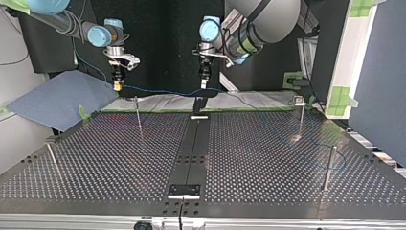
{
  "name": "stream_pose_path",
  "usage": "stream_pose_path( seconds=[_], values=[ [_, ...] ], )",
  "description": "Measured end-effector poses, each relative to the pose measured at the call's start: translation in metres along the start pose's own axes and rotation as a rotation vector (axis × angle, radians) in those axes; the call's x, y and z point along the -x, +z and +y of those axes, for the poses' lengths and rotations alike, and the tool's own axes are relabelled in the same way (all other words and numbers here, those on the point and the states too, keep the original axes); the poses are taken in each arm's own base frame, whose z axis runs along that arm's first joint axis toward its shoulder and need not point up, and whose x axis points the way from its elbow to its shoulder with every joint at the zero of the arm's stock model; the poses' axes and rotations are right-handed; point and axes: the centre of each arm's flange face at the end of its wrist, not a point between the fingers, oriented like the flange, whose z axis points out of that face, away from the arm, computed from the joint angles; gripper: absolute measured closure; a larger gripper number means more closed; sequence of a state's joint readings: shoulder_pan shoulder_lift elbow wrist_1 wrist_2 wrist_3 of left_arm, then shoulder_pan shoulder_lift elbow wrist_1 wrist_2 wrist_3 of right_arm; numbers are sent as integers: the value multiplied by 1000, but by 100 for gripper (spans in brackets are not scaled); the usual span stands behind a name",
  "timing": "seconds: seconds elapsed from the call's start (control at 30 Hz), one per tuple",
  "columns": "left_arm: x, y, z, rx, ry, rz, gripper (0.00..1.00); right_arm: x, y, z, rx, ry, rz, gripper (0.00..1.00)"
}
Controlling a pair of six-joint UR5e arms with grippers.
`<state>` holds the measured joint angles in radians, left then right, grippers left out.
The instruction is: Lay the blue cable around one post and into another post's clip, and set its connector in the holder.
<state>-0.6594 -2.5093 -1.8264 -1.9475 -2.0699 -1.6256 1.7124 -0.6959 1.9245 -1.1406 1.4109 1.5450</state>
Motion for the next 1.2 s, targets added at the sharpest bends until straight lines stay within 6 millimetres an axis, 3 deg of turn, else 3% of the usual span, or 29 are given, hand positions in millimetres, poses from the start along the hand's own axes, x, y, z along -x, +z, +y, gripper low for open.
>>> stream_pose_path(
  seconds=[0.4, 1.2],
  values=[
    [-37, 8, 5, 25, -10, 28, 0, 0, 0, 0, -1, -1, 3, 100],
    [-30, 37, 12, 106, -29, 3, 0, 0, 1, 1, 3, -3, -1, 100]
  ],
)
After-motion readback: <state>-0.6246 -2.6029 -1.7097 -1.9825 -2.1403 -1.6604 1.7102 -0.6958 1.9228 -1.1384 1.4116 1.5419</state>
